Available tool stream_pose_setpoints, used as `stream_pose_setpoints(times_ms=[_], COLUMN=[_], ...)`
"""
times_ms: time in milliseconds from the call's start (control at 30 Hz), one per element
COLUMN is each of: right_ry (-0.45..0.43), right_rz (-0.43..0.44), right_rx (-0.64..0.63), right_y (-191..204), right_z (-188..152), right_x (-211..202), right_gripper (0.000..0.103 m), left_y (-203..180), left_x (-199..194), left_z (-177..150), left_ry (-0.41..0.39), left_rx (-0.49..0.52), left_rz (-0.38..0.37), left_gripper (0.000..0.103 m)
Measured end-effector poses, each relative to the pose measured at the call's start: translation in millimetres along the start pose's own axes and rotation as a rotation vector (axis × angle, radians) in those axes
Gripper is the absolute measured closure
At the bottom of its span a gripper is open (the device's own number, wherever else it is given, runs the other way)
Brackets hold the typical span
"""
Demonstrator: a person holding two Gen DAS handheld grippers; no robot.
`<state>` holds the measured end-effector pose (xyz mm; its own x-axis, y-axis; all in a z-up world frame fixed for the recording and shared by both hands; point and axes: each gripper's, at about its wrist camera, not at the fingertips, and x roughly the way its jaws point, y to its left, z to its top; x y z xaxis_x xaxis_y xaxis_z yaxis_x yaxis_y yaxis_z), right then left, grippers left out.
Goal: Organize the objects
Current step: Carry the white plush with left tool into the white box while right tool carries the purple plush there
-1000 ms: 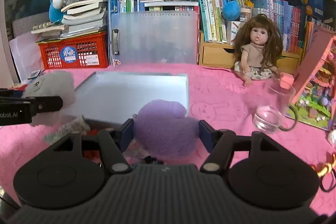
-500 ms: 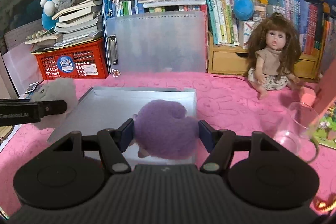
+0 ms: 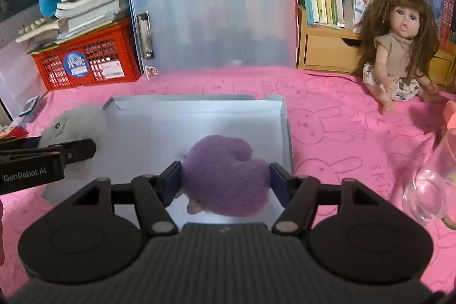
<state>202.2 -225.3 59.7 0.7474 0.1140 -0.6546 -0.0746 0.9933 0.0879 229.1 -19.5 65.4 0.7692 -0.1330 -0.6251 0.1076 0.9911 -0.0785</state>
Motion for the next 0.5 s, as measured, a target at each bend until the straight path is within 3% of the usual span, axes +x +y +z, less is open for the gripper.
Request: stream_pose_setpoints(times_ms=[500], right_ry=[0.069], right_rz=[-0.017], right_rx=[-0.009], right_y=[3.9], right_z=[-7.4], right_x=[32.2], right_gripper=[0.034], left_y=[5.8], left_x=[36.6], left_z=[-16.5], left_ry=[0.075], left_rx=[0.02], left_rz=[0.032], left_gripper=[0.048])
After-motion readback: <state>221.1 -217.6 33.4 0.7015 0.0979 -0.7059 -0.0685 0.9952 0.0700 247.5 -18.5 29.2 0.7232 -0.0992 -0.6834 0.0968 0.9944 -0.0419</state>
